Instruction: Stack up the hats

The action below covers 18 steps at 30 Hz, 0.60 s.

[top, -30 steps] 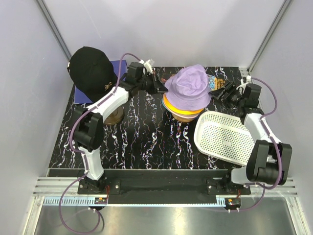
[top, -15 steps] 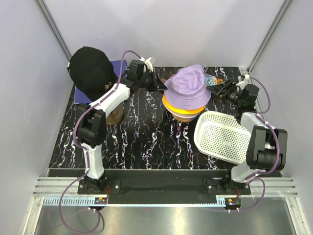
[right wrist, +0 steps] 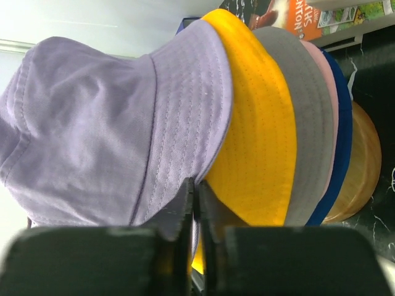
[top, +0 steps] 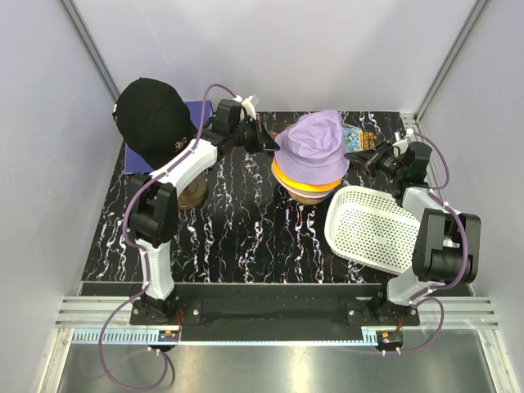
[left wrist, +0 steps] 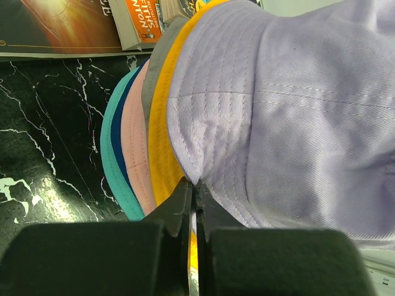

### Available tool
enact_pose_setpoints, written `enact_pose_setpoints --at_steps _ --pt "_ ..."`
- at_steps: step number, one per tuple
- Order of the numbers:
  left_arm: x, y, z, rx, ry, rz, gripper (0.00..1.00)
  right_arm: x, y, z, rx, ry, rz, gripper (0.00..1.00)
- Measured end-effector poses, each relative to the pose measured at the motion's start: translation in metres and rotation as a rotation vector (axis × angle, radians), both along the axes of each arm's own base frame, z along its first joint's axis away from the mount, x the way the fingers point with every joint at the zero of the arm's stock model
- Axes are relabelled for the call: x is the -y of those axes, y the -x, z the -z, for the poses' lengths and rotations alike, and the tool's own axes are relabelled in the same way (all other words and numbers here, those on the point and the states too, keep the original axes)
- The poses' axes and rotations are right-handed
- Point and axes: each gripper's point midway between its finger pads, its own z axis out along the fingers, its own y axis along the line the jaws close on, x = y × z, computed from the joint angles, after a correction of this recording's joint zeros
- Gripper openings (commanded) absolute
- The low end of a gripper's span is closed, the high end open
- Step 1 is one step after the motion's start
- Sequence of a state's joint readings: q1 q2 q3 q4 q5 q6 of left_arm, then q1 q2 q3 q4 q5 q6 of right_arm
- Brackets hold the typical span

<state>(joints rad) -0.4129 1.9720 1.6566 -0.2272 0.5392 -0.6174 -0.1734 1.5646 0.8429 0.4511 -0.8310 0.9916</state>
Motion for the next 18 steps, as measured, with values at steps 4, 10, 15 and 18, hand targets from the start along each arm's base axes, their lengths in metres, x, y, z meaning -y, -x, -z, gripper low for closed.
enact_pose_setpoints --at_steps 4,10,15,18 --pt "0.000 0.000 0.000 0.005 -0.002 0.003 0.00 0.001 0.002 0.008 -0.040 0.009 0.010 0.00" --pt "0.000 0.000 -0.001 0.009 -0.001 0.005 0.00 0.009 0.001 0.022 -0.100 0.089 0.051 0.00" --pt "0.001 0.000 -0.002 0.013 0.006 0.010 0.00 0.015 -0.002 0.028 -0.112 0.167 0.063 0.00" --pt "0.002 0.000 -0.003 0.005 0.014 0.010 0.00 0.013 -0.007 0.032 -0.116 0.206 0.051 0.00"
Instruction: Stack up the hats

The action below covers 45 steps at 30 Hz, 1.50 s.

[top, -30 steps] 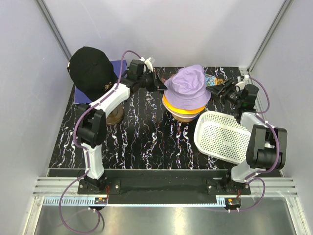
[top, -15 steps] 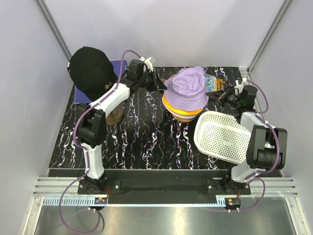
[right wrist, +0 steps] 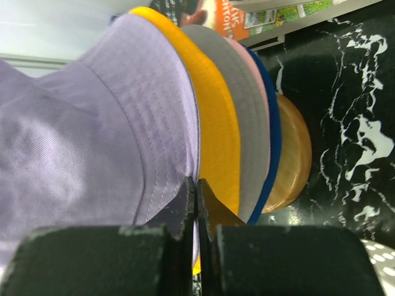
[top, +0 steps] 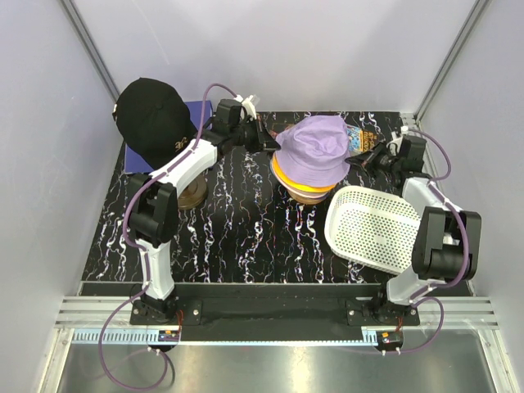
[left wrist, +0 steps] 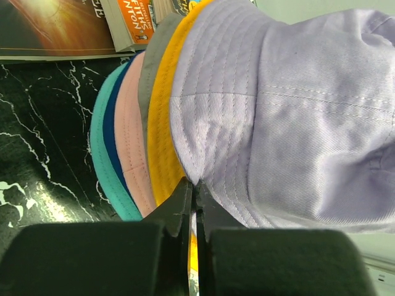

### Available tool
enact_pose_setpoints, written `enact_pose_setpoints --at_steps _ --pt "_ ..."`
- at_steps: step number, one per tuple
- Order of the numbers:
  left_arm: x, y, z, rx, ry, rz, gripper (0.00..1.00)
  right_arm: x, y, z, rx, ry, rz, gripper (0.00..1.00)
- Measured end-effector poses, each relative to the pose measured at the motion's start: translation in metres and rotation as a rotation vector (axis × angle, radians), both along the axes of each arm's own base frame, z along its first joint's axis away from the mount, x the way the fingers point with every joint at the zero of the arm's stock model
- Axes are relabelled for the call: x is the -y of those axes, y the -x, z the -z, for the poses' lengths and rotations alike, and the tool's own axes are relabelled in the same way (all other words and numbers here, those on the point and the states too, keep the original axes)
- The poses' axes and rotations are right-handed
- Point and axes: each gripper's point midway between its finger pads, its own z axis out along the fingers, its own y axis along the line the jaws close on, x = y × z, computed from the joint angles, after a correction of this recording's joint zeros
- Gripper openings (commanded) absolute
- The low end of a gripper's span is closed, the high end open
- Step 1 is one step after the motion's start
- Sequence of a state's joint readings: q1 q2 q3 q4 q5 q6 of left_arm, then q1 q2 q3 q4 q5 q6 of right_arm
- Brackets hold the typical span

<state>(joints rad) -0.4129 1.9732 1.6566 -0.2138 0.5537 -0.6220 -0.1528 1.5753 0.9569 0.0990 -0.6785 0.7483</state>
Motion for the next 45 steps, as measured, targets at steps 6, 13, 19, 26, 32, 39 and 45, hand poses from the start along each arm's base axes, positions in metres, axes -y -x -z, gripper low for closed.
enact_pose_setpoints --at_steps 6,13,19,26,32,39,45 --pt "0.005 -0.007 0.000 0.000 0.016 0.000 0.00 -0.019 -0.012 0.018 -0.037 0.114 -0.036 0.00" --pt "0.007 -0.020 0.001 0.015 0.012 0.000 0.00 -0.036 -0.009 0.030 -0.051 0.243 -0.070 0.00" --pt "0.004 -0.036 0.001 0.072 -0.051 -0.007 0.00 -0.061 -0.002 0.032 -0.024 0.371 -0.143 0.00" --pt "0.003 -0.062 -0.002 0.147 -0.102 -0.016 0.40 -0.067 0.018 0.028 -0.014 0.456 -0.208 0.52" --pt "-0.010 -0.072 0.007 0.145 -0.156 -0.062 0.71 -0.041 0.062 0.025 -0.109 0.578 -0.197 0.68" --pt "-0.018 -0.081 -0.025 0.203 -0.152 -0.111 0.77 0.040 0.083 -0.018 -0.134 0.577 0.047 0.69" --pt "-0.029 -0.063 -0.083 0.294 -0.126 -0.153 0.77 0.065 0.045 -0.043 -0.098 0.559 0.115 0.69"
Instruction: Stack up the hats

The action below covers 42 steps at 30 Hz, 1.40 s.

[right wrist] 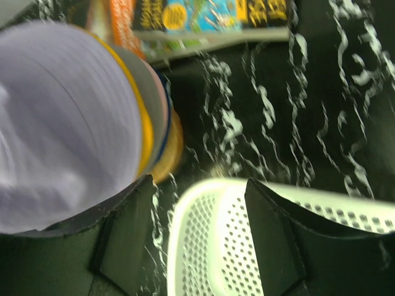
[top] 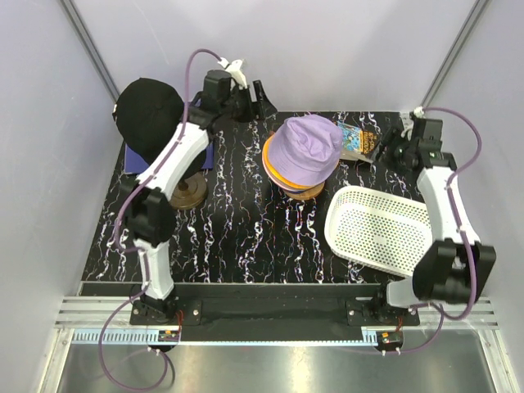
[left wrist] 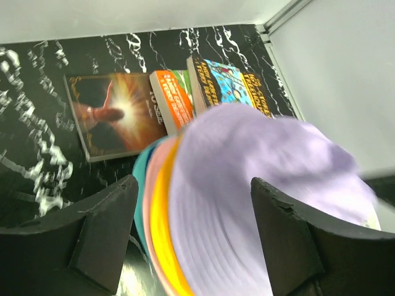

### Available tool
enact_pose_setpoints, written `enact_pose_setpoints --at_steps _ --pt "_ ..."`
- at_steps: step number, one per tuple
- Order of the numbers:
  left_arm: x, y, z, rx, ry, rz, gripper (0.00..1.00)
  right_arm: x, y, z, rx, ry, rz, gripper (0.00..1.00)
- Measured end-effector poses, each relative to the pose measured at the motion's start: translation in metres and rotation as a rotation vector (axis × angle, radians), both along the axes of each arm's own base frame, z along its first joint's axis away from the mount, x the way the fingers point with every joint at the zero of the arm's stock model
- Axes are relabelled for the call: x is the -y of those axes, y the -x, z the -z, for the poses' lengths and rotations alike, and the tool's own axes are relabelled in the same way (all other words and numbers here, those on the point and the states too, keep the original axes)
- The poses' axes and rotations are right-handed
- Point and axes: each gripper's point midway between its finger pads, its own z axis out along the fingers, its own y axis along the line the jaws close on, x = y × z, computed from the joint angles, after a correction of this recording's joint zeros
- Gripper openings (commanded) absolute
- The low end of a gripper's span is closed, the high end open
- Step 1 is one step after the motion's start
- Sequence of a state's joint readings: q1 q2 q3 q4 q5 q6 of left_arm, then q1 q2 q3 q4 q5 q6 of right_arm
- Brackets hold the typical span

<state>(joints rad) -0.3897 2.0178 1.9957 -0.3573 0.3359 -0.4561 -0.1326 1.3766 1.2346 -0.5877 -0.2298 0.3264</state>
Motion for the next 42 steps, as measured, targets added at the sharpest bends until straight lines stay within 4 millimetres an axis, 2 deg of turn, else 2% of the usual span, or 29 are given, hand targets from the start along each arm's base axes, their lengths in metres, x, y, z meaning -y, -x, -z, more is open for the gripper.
enact_pose_setpoints --at_steps 3,6,9,13,17,21,26,32,35,39,42 --pt "-0.013 0.029 -0.020 0.020 -0.001 -0.019 0.75 -0.001 -0.039 -0.008 0.052 -0.027 -0.007 0.68" --pt "-0.018 0.062 -0.025 0.014 0.004 -0.016 0.74 -0.002 -0.071 -0.005 0.084 -0.066 -0.009 0.67" --pt "-0.013 0.092 -0.010 -0.033 0.016 0.007 0.73 -0.010 -0.101 0.006 0.099 -0.128 -0.028 0.67" --pt "0.002 0.126 0.028 -0.148 0.054 0.044 0.73 -0.035 -0.128 0.035 0.068 -0.184 -0.075 0.67" --pt "0.017 0.148 0.056 -0.262 0.105 0.074 0.69 -0.077 -0.126 0.065 -0.004 -0.220 -0.147 0.66" --pt "0.024 0.155 0.060 -0.306 0.149 0.077 0.68 -0.101 -0.117 0.077 -0.027 -0.228 -0.184 0.66" --pt "0.024 0.155 0.065 -0.330 0.173 0.061 0.68 -0.106 -0.104 0.092 -0.064 -0.240 -0.181 0.66" --pt "0.028 0.149 0.055 -0.293 0.211 0.063 0.67 -0.106 -0.094 0.091 -0.067 -0.239 -0.179 0.66" --pt "0.032 0.144 0.052 -0.277 0.232 0.066 0.62 -0.107 -0.091 0.091 -0.071 -0.238 -0.182 0.66" --pt "0.034 0.141 0.060 -0.292 0.235 0.063 0.58 -0.109 -0.088 0.092 -0.075 -0.237 -0.183 0.66" --pt "0.034 0.139 0.065 -0.305 0.232 0.058 0.46 -0.108 -0.087 0.091 -0.074 -0.236 -0.183 0.66"
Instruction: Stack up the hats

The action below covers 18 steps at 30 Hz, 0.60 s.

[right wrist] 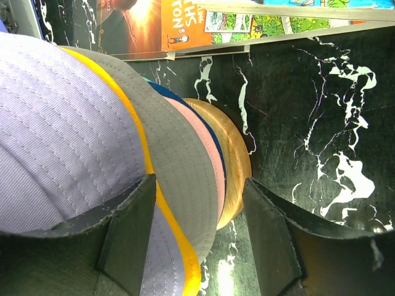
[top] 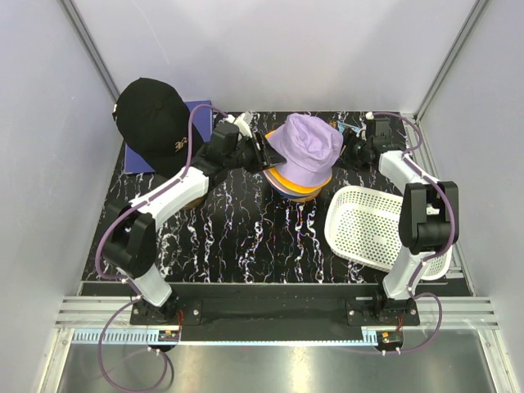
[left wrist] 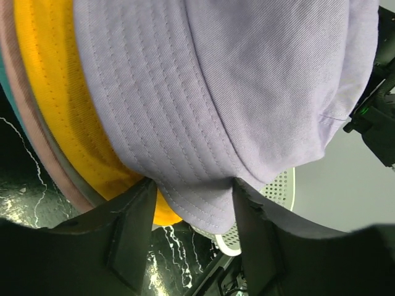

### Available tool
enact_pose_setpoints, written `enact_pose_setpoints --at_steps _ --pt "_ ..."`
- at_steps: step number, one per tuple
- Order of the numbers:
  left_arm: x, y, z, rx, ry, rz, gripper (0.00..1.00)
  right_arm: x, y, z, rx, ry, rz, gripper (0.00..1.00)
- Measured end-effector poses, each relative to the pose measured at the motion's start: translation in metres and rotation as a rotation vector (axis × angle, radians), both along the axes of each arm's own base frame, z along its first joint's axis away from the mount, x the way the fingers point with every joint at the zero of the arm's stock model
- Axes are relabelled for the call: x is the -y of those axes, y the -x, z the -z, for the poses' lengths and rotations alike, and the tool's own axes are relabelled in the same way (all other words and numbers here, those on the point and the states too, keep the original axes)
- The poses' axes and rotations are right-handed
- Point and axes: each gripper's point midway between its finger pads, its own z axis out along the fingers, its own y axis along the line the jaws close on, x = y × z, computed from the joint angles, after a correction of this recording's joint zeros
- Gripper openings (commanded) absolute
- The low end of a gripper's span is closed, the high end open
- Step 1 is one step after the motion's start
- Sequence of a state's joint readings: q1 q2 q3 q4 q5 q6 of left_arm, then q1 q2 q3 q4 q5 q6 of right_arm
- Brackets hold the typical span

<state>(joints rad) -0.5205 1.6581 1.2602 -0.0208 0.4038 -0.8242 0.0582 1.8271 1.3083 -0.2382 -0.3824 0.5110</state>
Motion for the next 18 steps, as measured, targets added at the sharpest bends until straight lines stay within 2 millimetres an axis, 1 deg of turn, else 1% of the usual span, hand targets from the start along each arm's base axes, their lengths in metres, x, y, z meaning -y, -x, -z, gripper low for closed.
enact_pose_setpoints --at_steps 1,2,4,5,7,12,18 --pt "0.000 0.000 0.000 -0.002 0.000 -0.002 0.39 0.000 0.000 0.000 0.000 0.000 0.000 0.66" --pt "-0.001 0.000 0.000 -0.004 0.001 -0.004 0.27 0.000 0.001 -0.001 -0.001 0.001 0.000 0.66" --pt "-0.002 -0.001 0.000 -0.009 0.003 -0.007 0.17 -0.001 0.002 0.000 -0.007 0.001 -0.003 0.66" --pt "-0.002 -0.001 0.000 -0.011 0.005 -0.009 0.09 -0.002 0.004 0.000 -0.009 0.002 -0.005 0.66" --pt "-0.004 -0.003 0.000 -0.011 0.004 -0.014 0.01 -0.005 0.005 -0.001 -0.012 0.003 -0.010 0.66" --pt "-0.013 -0.009 0.009 -0.026 -0.001 -0.031 0.00 -0.010 0.012 -0.002 -0.015 0.003 -0.018 0.66" --pt "-0.037 -0.028 0.035 -0.055 -0.062 -0.049 0.00 -0.008 0.029 -0.014 -0.012 0.001 -0.013 0.68"
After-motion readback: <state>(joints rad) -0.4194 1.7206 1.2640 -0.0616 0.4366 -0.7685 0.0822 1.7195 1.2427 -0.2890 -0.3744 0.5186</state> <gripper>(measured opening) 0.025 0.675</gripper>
